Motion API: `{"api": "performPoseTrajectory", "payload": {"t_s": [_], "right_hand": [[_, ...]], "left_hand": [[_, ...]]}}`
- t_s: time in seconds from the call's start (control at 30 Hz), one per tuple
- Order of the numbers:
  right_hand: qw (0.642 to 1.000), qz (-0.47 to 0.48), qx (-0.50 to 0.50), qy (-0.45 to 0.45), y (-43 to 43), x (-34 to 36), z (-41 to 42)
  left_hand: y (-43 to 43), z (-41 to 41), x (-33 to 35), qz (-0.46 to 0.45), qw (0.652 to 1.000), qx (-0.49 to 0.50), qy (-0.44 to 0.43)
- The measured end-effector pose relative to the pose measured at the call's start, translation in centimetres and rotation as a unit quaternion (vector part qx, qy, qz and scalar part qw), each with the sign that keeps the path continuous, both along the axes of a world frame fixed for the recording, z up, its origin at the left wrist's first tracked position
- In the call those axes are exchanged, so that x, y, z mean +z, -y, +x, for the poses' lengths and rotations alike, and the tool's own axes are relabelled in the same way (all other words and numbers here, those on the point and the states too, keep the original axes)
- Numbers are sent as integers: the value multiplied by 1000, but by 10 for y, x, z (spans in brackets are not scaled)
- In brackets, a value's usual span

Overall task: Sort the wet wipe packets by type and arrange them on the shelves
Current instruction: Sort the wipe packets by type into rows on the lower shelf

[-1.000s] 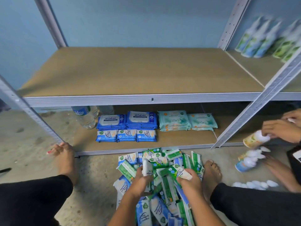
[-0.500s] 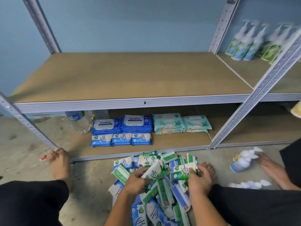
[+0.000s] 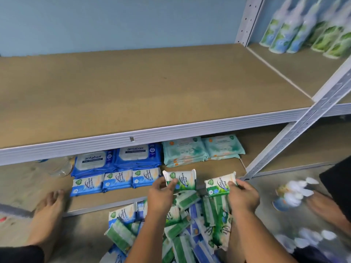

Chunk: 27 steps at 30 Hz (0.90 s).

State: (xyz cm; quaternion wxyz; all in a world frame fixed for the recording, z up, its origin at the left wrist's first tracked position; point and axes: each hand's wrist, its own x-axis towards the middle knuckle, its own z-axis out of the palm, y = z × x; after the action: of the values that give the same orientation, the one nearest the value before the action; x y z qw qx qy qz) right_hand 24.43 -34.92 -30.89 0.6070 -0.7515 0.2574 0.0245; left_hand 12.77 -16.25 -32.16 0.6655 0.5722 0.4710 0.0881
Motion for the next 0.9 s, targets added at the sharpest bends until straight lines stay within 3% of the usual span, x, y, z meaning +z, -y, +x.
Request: {"api": "performPoseTrajectory", "payload": {"t_s": [0.2,0.6,0.9], "right_hand": [[999,24,-29,-36,-7,-58,69],[997,19,7,-71,-30,-127,106],[976,-145,161,-27,-54,-126,97]], "left_hand": [[-12,57,-33,-14,1000,23,-16],[-26,97,-97,124,984,-40,-122],[-26,104,-93,242,952,-89,-163]]}}
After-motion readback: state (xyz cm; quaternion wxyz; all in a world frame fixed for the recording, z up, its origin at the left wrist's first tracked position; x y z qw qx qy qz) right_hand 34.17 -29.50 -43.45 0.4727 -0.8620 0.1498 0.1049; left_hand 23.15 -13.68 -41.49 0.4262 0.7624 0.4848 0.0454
